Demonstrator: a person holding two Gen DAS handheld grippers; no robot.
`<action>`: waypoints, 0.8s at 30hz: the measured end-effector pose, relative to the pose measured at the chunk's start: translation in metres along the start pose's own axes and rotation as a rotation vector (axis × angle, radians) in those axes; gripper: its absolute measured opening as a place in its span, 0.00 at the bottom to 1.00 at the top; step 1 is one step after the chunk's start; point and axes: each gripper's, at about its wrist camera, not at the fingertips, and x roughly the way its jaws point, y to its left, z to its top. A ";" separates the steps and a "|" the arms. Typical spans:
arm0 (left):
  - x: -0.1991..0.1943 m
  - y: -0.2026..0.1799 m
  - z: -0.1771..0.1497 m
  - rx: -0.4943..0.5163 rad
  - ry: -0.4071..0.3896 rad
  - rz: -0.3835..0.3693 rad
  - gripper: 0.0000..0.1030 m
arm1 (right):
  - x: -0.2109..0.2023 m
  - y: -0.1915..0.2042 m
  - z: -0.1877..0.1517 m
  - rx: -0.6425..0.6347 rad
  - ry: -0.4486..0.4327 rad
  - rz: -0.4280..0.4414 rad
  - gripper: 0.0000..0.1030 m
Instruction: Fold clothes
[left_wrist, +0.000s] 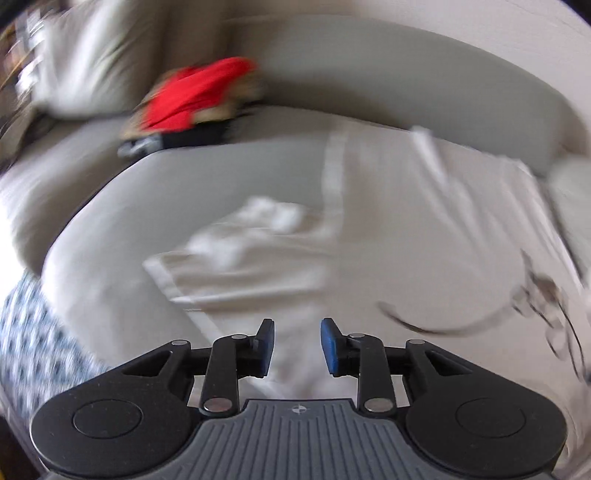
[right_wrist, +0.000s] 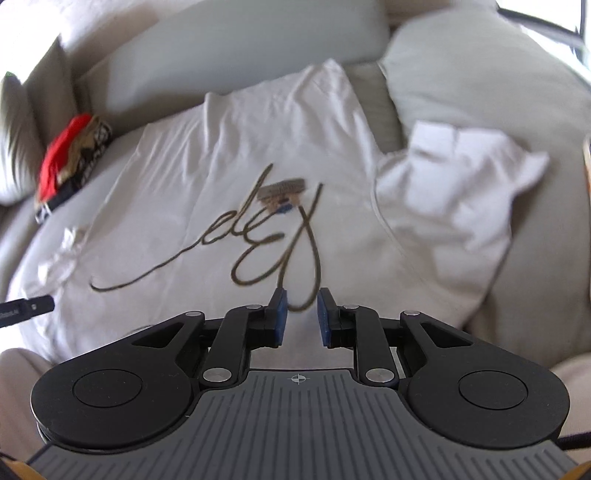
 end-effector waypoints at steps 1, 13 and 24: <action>0.002 -0.015 -0.007 0.049 0.001 0.003 0.27 | 0.002 0.000 -0.002 -0.018 0.005 -0.013 0.23; -0.010 -0.030 -0.049 0.130 0.174 -0.109 0.26 | -0.042 -0.030 -0.036 0.093 0.174 -0.020 0.27; -0.009 -0.056 -0.032 0.162 0.064 -0.070 0.38 | -0.050 0.020 -0.023 -0.061 0.056 0.048 0.32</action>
